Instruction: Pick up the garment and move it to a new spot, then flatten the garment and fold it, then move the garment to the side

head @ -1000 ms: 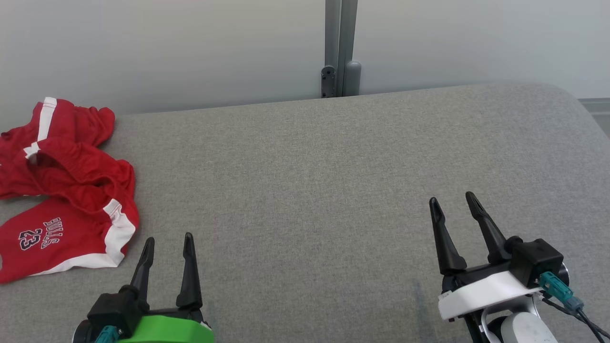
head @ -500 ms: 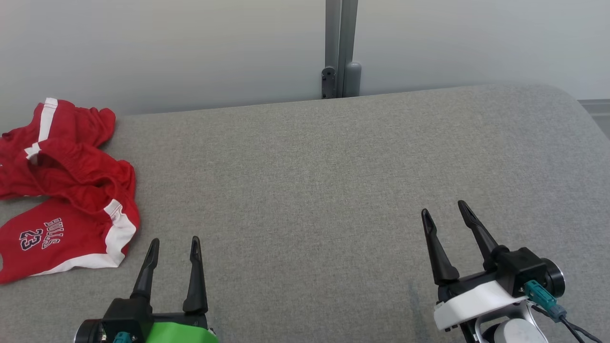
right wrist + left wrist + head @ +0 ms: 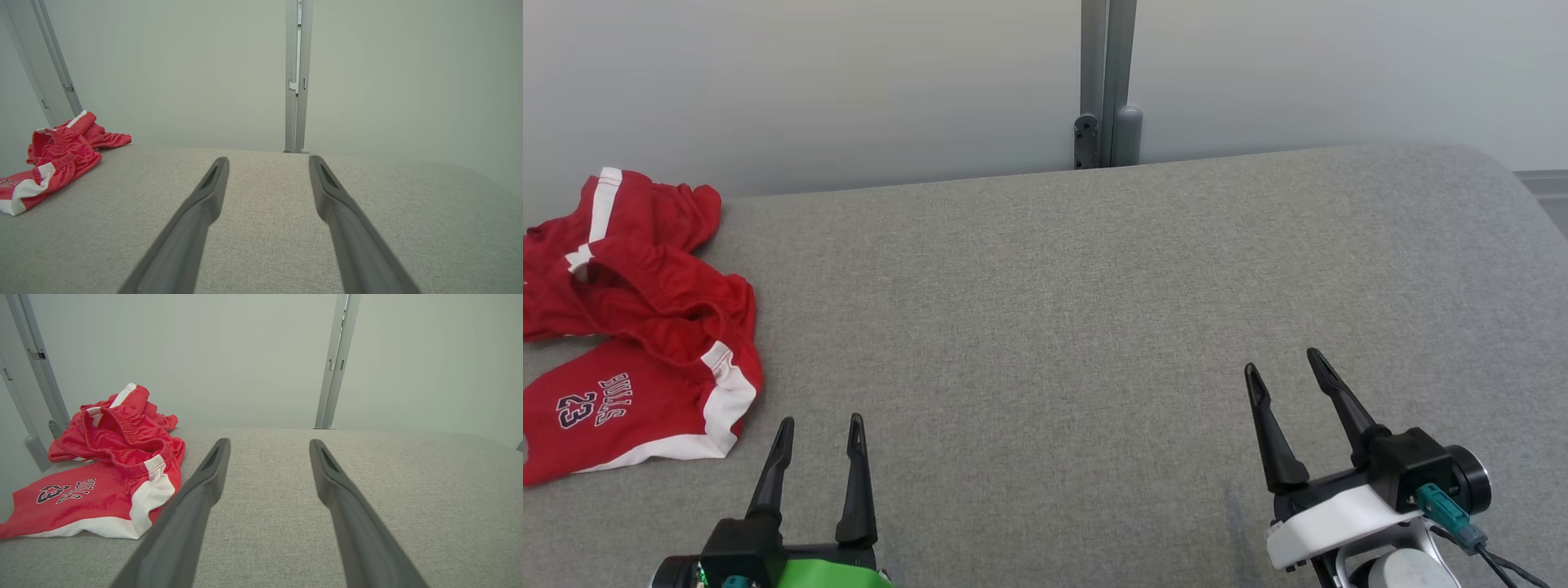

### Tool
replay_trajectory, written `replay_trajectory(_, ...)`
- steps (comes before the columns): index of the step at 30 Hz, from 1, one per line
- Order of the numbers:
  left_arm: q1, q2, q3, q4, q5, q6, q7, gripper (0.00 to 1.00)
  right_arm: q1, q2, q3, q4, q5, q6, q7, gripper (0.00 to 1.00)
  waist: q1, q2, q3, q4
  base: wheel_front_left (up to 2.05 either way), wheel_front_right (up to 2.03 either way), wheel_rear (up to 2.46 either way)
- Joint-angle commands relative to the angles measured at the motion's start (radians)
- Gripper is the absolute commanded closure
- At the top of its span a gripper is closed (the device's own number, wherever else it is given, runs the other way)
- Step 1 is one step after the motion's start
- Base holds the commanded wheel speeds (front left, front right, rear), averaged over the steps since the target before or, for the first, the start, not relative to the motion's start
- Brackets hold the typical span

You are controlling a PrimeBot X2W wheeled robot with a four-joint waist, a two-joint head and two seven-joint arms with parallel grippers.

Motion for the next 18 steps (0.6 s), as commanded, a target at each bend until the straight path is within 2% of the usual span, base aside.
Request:
replay_trajectory(1,0.009,0.006,0.003,0.002,-0.003,0.001,-0.001,0.0,0.003,-0.004,-0.003,0.004,0.003,0.0,-0.003,0.0,0.0,0.0,0.0,0.0,0.0,0.0,0.0)
replay_trajectory(18,0.011,0.006,-0.001,0.007,-0.004,0.006,-0.001,0.0,0.003,-0.004,-0.003,0.008,0.008,0.0,-0.003,0.0,0.0,0.0,0.0,0.001,0.0,0.0,0.0)
